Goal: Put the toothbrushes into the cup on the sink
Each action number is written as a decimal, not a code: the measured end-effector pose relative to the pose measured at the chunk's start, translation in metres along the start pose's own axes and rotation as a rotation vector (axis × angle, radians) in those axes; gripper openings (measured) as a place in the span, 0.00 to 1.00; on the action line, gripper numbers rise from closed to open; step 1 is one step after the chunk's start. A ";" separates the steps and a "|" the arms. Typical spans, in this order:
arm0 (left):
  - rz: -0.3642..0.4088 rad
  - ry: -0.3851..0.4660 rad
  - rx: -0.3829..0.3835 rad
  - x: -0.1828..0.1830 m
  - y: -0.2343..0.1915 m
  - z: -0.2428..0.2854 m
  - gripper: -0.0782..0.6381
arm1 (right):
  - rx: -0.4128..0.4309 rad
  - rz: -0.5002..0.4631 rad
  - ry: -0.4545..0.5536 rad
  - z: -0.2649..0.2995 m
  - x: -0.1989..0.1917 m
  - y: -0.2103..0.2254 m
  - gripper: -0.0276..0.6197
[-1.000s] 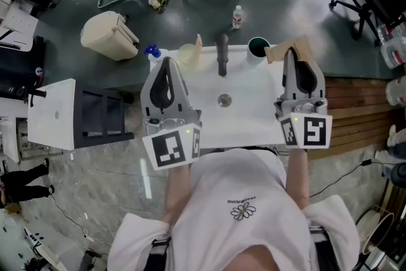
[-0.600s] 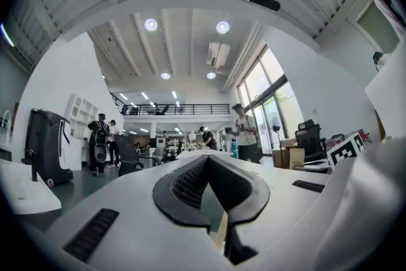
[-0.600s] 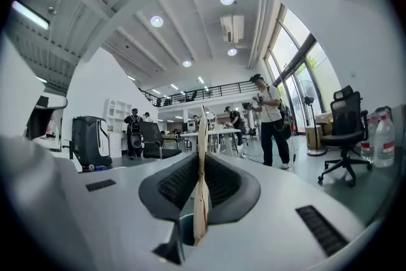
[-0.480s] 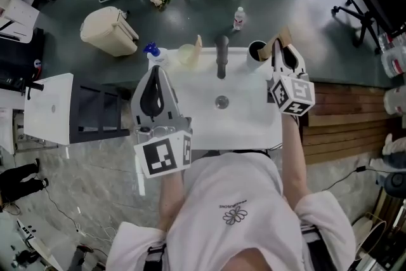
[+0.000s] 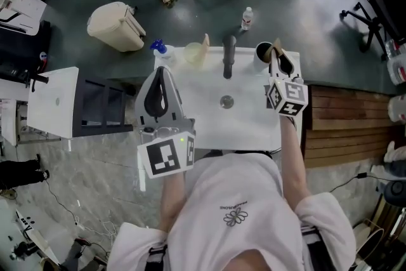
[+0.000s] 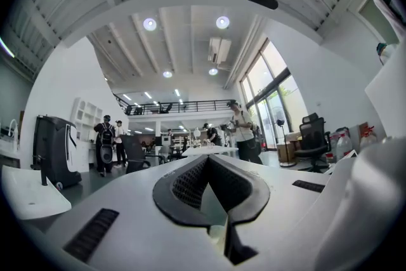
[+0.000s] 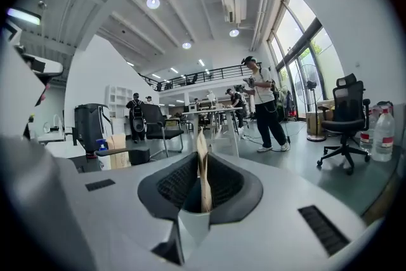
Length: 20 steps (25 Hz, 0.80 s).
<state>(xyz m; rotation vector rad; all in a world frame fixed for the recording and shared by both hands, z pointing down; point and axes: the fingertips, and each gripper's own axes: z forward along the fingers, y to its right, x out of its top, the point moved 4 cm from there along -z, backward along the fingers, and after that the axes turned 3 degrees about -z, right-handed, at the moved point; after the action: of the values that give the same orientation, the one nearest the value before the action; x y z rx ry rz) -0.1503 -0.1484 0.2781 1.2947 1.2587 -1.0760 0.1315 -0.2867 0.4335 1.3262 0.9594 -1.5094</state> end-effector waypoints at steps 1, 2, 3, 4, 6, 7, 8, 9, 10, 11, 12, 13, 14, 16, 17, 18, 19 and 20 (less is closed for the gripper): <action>0.001 0.000 0.000 0.000 0.000 0.000 0.13 | 0.004 -0.002 -0.006 0.001 -0.002 -0.001 0.09; 0.002 -0.001 0.000 0.000 0.000 0.000 0.13 | 0.009 -0.002 -0.010 0.001 -0.003 -0.003 0.09; 0.002 -0.002 0.001 0.000 0.000 0.000 0.13 | 0.015 -0.004 -0.013 0.001 -0.004 -0.004 0.09; 0.003 -0.003 0.001 0.000 0.000 0.000 0.13 | 0.018 -0.007 -0.016 0.002 -0.004 -0.005 0.09; 0.004 -0.005 0.003 -0.001 -0.001 -0.001 0.13 | 0.019 -0.016 -0.018 0.001 -0.004 -0.007 0.11; 0.004 -0.004 0.003 -0.002 -0.001 -0.001 0.13 | 0.018 -0.018 -0.016 0.001 -0.004 -0.007 0.12; 0.004 -0.004 0.003 -0.002 -0.001 -0.001 0.13 | 0.016 -0.018 -0.014 0.000 -0.003 -0.006 0.13; 0.004 -0.004 0.003 -0.002 -0.001 -0.001 0.13 | 0.012 -0.017 -0.013 0.000 -0.003 -0.004 0.14; 0.002 -0.004 0.003 -0.002 -0.001 -0.001 0.13 | 0.007 -0.015 -0.012 0.000 -0.003 -0.002 0.14; -0.001 -0.004 0.002 -0.002 0.000 -0.001 0.13 | 0.001 -0.013 -0.012 0.000 -0.002 0.000 0.14; -0.006 -0.003 0.001 -0.002 0.000 -0.001 0.13 | -0.006 -0.012 -0.010 0.000 -0.001 0.002 0.14; -0.010 -0.002 0.001 -0.001 0.000 -0.001 0.13 | -0.013 -0.012 -0.005 0.000 0.001 0.004 0.14; -0.010 0.000 0.000 -0.001 0.000 -0.001 0.13 | -0.019 -0.014 0.003 0.000 0.005 0.006 0.14; -0.006 0.000 -0.004 -0.001 0.000 -0.001 0.13 | -0.035 -0.023 0.031 -0.003 0.017 0.011 0.15; -0.006 -0.001 -0.006 -0.001 0.001 -0.001 0.13 | -0.044 -0.029 0.050 -0.004 0.025 0.014 0.15; -0.007 -0.001 -0.008 -0.001 0.002 -0.002 0.13 | -0.052 -0.034 0.071 -0.006 0.033 0.016 0.15; -0.009 -0.001 -0.010 -0.001 0.002 -0.002 0.13 | -0.059 -0.039 0.095 -0.007 0.043 0.018 0.15; -0.009 0.001 -0.011 0.000 0.003 -0.001 0.13 | -0.064 -0.047 0.119 -0.009 0.052 0.020 0.15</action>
<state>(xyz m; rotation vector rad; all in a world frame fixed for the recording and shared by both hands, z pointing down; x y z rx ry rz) -0.1479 -0.1470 0.2789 1.2825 1.2710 -1.0734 0.1512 -0.2909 0.3809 1.3683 1.1124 -1.4357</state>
